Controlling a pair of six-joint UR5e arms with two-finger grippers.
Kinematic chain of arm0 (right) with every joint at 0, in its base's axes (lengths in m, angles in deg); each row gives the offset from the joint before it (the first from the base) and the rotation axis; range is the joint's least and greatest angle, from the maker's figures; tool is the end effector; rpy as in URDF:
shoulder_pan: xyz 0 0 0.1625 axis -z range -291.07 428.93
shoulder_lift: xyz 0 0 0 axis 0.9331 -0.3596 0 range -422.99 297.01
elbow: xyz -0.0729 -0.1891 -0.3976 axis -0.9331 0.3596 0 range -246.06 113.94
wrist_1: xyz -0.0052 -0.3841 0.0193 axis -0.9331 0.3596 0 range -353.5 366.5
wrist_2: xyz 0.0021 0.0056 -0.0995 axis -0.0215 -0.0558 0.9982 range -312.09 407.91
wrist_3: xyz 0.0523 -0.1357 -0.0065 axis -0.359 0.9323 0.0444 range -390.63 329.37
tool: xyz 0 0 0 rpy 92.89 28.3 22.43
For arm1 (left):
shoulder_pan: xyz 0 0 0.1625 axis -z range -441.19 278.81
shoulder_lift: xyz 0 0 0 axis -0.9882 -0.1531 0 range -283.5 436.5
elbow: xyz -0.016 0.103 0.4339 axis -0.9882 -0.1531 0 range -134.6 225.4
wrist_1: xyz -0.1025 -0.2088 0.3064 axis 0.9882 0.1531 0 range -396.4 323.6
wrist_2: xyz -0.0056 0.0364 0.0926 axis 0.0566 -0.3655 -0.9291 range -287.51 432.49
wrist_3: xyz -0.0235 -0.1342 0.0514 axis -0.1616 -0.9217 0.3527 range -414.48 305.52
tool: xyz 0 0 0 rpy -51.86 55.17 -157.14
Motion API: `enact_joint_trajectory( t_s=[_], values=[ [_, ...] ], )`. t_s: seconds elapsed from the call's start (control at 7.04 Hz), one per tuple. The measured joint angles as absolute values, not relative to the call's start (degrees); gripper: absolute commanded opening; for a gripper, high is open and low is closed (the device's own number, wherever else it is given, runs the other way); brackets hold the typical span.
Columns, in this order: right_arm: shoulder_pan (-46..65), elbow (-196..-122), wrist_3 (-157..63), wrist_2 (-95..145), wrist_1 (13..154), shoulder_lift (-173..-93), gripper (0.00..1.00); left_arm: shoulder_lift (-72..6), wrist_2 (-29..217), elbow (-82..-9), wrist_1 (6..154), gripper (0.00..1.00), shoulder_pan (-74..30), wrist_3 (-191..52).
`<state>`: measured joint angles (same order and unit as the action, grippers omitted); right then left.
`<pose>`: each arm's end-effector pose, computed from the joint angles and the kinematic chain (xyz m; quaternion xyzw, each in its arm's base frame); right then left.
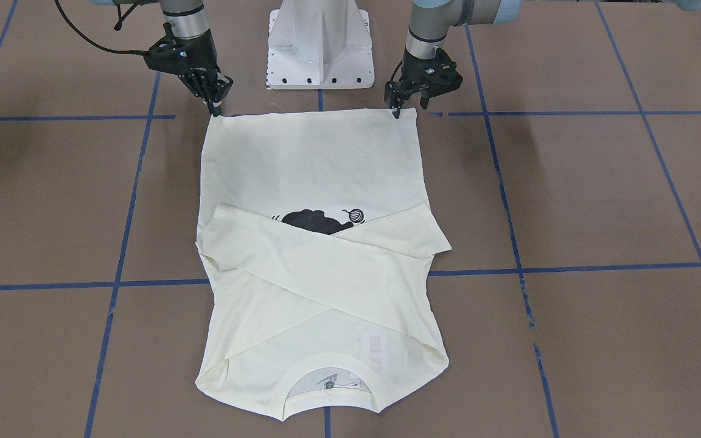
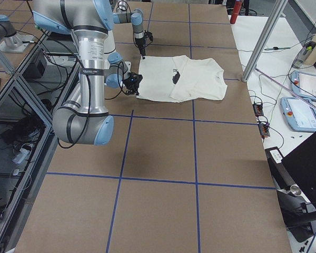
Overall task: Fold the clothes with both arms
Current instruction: 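Grasp the hem corners nearest the robot with both grippers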
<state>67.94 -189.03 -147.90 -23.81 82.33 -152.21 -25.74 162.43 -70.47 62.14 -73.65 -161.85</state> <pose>-0.4723 -0.1870 0.4269 0.0502 -0.4234 0.2828 0.8592 0.5305 -0.2049 0.4034 -0.0334 0.3944 -0.1983 0.8967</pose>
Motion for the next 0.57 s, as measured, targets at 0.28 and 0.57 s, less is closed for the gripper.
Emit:
enact_joint_trajectory(
  t_s=[0.28, 0.57],
  values=[
    [67.9, -189.2, -147.9, -23.8, 82.3, -152.2, 0.0, -25.8, 162.6, -69.9, 62.2, 0.0, -73.7, -163.6],
    [67.6, -189.5, -147.9, -23.8, 82.3, -152.3, 0.0, -25.7, 165.0, -70.9, 62.1, 0.0, -73.7, -164.0]
  ],
)
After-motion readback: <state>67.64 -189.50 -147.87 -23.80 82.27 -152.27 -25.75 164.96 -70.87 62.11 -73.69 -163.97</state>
